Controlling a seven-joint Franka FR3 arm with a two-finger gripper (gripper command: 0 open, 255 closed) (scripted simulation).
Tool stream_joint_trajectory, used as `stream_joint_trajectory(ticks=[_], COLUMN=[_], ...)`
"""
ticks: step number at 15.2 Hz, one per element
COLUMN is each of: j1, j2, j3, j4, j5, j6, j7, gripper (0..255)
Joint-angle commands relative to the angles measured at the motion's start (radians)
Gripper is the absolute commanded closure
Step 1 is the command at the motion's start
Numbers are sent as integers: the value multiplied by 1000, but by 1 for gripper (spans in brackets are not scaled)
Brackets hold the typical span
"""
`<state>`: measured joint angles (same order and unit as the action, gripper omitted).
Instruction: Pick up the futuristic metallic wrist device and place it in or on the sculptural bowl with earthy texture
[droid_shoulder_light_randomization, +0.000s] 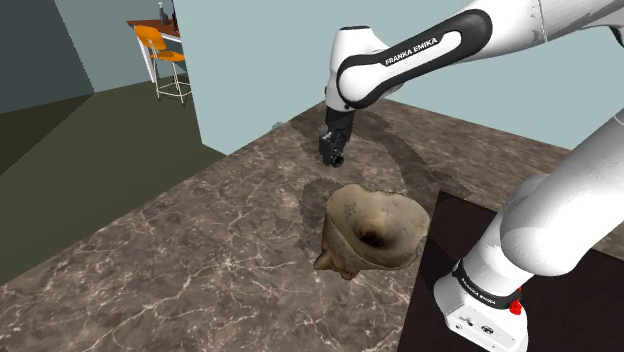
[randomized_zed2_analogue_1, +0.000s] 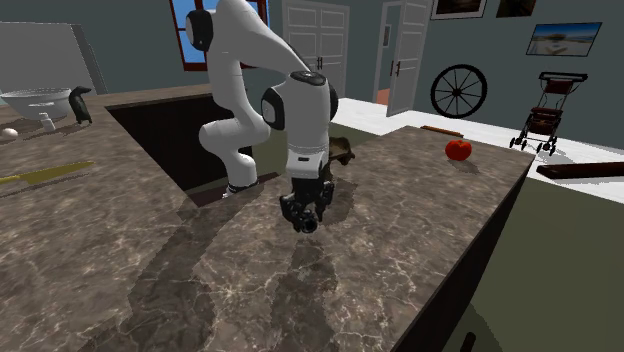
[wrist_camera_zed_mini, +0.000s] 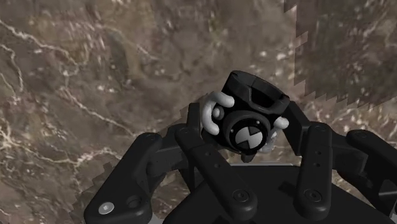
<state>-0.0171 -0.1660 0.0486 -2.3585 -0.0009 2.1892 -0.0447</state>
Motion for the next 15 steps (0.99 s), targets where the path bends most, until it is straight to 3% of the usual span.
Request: stream_joint_trajectory(ticks=[1,15], j1=[1,1], j2=[-12,-78], j3=[1,-1], j4=[14,142], j5=[1,4], j6=[-26,-220], j7=[1,-3], gripper=[255,255])
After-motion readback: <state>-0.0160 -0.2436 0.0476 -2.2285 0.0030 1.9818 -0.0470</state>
